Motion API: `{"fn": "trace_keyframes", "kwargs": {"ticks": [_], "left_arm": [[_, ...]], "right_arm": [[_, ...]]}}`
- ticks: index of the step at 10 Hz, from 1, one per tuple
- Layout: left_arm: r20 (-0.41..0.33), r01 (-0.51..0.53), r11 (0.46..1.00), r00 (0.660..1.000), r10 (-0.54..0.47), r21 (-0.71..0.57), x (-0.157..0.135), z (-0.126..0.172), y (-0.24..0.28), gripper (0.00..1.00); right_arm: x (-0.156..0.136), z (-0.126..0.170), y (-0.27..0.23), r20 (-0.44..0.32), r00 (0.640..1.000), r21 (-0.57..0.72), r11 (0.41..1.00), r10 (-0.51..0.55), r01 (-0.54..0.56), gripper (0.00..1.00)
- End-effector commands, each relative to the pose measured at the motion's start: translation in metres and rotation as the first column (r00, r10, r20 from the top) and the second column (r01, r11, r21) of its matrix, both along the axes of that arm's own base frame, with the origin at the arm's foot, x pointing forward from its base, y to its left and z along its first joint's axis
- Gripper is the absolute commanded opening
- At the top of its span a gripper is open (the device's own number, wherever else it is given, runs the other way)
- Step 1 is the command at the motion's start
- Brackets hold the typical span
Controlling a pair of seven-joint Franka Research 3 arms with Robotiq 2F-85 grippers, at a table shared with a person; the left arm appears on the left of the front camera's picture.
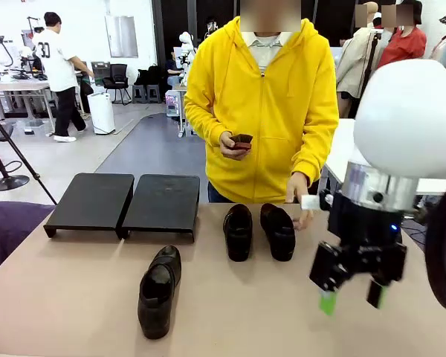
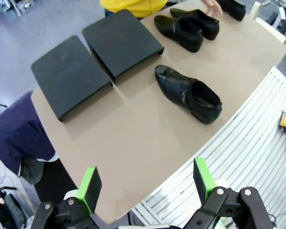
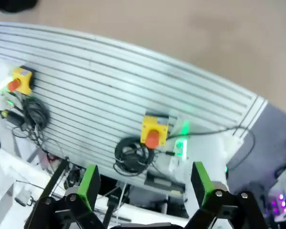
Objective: Organize the shoes by placing them on the stand.
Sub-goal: Pick up one Shoe and place it in the middle of the table.
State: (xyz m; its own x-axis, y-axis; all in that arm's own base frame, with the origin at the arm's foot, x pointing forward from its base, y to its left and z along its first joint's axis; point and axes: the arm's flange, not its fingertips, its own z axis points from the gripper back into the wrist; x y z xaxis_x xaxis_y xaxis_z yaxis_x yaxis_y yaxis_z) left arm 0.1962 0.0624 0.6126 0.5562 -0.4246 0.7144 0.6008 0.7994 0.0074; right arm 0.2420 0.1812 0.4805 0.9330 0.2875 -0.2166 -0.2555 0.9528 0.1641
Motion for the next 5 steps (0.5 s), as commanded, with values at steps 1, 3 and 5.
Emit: {"fn": "trace_keyframes", "kwargs": {"ticks": [1, 3, 5], "left_arm": [[-0.005, 0.006, 1.000, 1.000, -0.006, -0.007, -0.002, 0.000, 0.000, 1.00], [-0.005, 0.006, 1.000, 1.000, -0.006, -0.007, -0.002, 0.000, 0.000, 1.00], [-0.005, 0.006, 1.000, 1.000, -0.006, -0.007, -0.002, 0.000, 0.000, 1.00]], "right_arm": [[0.017, 0.003, 0.005, 0.017, 1.000, 0.031, 0.999, 0.013, -0.014, 1.00], [0.017, 0.003, 0.005, 0.017, 1.000, 0.031, 0.999, 0.013, -0.014, 1.00], [0.008, 0.001, -0.006, 0.024, 1.000, -0.046, 0.999, -0.013, 0.014, 1.00]]}}
